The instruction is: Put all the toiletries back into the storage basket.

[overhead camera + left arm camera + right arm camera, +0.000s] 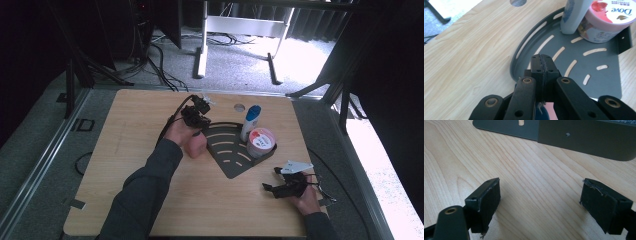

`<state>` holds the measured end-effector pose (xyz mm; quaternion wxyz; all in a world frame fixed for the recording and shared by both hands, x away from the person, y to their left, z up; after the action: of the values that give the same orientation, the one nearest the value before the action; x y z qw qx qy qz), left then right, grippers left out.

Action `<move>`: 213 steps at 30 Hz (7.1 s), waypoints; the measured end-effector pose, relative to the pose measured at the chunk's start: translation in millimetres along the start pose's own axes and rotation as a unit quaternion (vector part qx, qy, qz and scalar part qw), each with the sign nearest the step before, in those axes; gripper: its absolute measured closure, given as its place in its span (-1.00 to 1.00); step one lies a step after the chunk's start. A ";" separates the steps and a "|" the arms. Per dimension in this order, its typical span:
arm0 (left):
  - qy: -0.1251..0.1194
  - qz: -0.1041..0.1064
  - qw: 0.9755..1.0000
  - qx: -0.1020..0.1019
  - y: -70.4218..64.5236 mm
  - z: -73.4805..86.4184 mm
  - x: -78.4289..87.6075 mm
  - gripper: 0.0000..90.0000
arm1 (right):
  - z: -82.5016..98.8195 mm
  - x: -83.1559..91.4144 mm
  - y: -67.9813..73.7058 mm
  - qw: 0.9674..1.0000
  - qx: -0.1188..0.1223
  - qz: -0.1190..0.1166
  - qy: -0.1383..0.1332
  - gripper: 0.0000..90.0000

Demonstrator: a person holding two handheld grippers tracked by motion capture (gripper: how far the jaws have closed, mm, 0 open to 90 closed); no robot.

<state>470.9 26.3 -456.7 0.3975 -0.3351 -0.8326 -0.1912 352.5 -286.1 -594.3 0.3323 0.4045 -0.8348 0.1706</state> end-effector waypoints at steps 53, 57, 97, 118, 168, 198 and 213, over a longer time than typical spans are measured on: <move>-0.029 0.014 0.999 0.030 51.1 31.0 9.6 -0.40 | 0.0 0.0 0.0 1.000 0.000 0.000 0.000 -0.64; -0.014 0.019 1.000 0.011 47.2 36.3 4.2 -0.42 | 0.0 0.0 0.0 1.000 0.000 0.000 0.000 -0.64; -0.018 0.030 0.999 -0.012 40.9 43.6 -5.4 0.15 | 0.0 0.0 0.0 1.000 0.000 0.000 0.000 -0.64; 0.007 0.005 1.000 -0.005 36.3 41.1 -2.4 0.18 | 0.0 0.0 0.0 1.000 0.000 0.000 0.000 -0.64; -0.053 -0.005 0.998 0.040 15.6 -10.6 32.9 0.18 | 0.0 0.0 0.0 1.000 0.000 0.000 0.000 -0.64; -0.057 0.007 0.998 0.032 -10.8 -32.8 5.2 0.18 | 0.0 0.0 0.0 1.000 0.000 0.000 0.000 -0.64; -0.057 0.005 0.998 0.036 -16.3 -38.2 -7.2 0.18 | 0.0 0.0 0.0 1.000 0.000 0.000 0.000 -0.64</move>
<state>483.0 -10.4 -439.8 0.3623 -0.3351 -0.8584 -0.1401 352.5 -286.1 -594.3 0.3323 0.4045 -0.8348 0.1706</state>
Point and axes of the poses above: each handheld gripper's, and its own axes: x roughly backward along the jaws, z roughly out of its underside, y roughly to its left, the point moved 5 cm from there along -x, roughly forward along the jaws, and after that the axes turned 1 degree about x, right-handed, at the moved point
